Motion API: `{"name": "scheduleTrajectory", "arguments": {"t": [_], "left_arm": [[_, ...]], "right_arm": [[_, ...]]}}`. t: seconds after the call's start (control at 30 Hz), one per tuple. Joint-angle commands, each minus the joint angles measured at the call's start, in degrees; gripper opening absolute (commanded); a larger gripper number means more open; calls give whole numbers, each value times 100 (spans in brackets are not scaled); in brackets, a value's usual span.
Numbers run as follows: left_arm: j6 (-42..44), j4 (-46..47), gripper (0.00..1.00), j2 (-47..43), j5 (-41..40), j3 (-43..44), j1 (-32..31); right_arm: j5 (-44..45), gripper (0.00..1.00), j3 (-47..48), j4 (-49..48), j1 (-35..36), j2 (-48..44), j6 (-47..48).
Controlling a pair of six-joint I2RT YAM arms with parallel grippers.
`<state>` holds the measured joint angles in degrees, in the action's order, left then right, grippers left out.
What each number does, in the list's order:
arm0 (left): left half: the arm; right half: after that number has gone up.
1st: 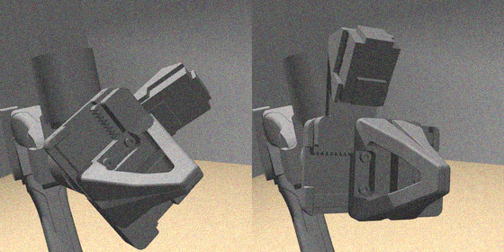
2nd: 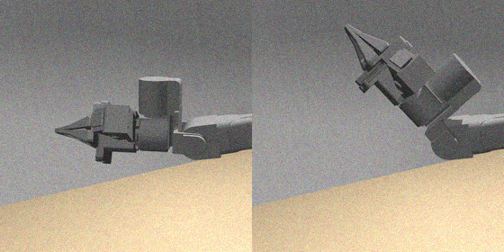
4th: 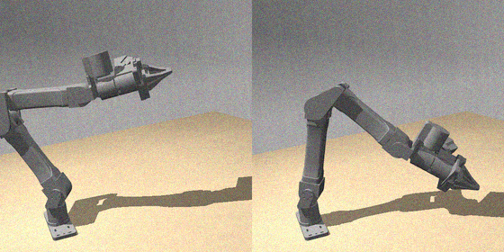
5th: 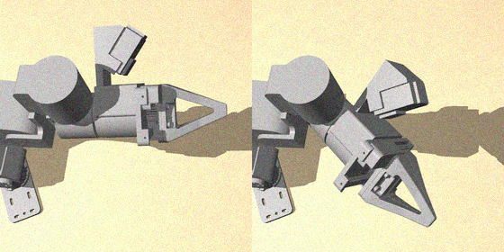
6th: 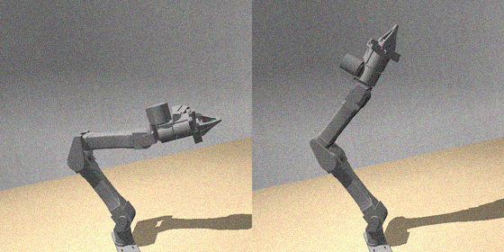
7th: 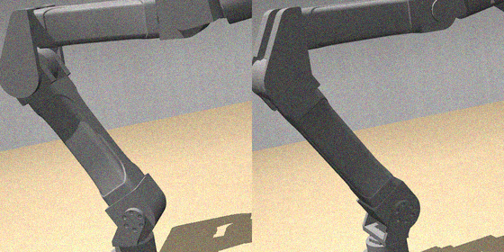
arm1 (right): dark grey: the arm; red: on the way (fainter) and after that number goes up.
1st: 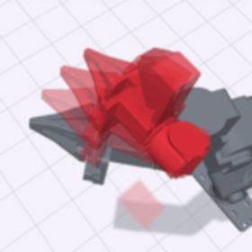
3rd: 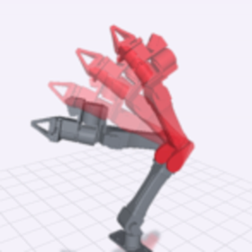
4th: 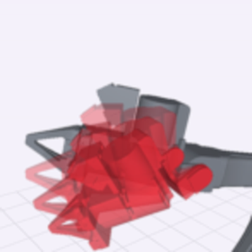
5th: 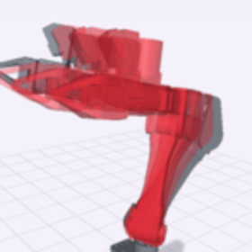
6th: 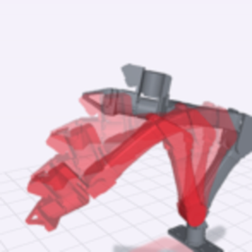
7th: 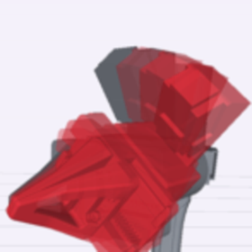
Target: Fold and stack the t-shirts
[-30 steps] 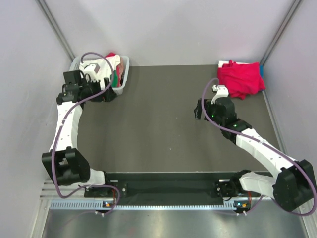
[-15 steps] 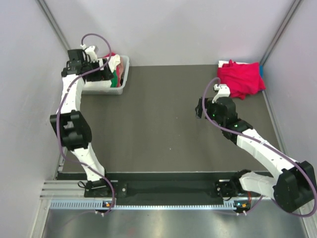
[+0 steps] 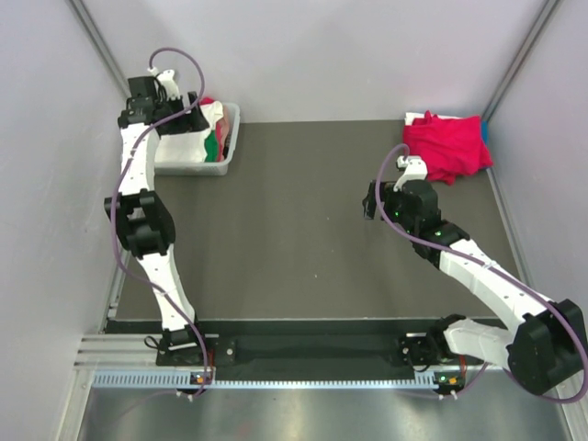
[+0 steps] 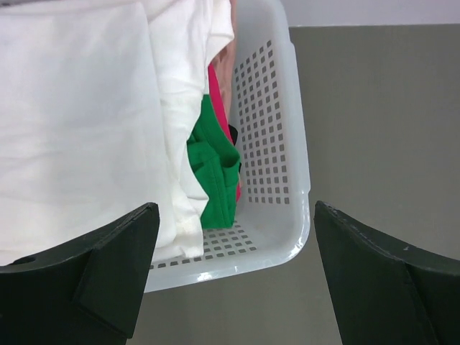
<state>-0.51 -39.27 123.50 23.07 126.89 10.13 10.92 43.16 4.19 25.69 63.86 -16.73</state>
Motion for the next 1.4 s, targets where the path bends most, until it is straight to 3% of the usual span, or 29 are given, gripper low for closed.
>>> {"name": "scheduleTrajectory", "arguments": {"t": [0.0, 0.17, 0.23, 0.37, 0.53, 0.77, 0.87, 1.03, 1.1, 1.13, 1.2, 1.23, 1.27, 1.3, 1.37], "left_arm": [[-19, -99, 92, 25, 31, -321, -37], [7, 297, 93, 24, -276, -1070, -20], [7, 209, 93, 261, -382, -817, 15], [-36, -81, 93, 964, -487, 613, 50], [7, 138, 96, 1325, -769, 1110, -55], [7, 77, 92, 1633, -1041, 926, -37], [138, 94, 81, 1624, -1085, 663, -46], [245, 358, 89, 1589, -1375, 161, -3], [236, 350, 88, 1685, -1332, 117, 50], [227, 315, 80, 1703, -1314, 125, 59], [210, 297, 56, 1704, -1226, 125, 77], [183, 288, 20, 1695, -1209, 108, 77], [175, 279, 6, 1634, -1182, 90, 77], [166, 270, 0, 1598, -1165, 73, 77], [113, 262, 0, 1405, -1103, -41, 68]], "right_arm": [[112, 100, 167, -85, 23, -110, 21], [77, 100, 140, -50, 23, -242, 3], [51, 100, 123, -23, 23, -277, -32], [24, 100, 123, 73, 50, -321, -67], [24, 100, 149, 135, 76, -382, -93], [42, 100, 184, 249, 85, -409, -85], [60, 100, 219, 311, 85, -444, -67], [68, 100, 255, 469, 103, -646, -23], [95, 100, 255, 530, 94, -760, -6], [103, 100, 246, 548, 94, -795, 12], [147, 100, 211, 557, 94, -839, 21], [165, 100, 185, 566, 94, -848, 21], [156, 100, 158, 566, 85, -840, 21], [156, 100, 158, 557, 102, -822, 21], [121, 100, 114, 557, 94, -796, -6]]}}
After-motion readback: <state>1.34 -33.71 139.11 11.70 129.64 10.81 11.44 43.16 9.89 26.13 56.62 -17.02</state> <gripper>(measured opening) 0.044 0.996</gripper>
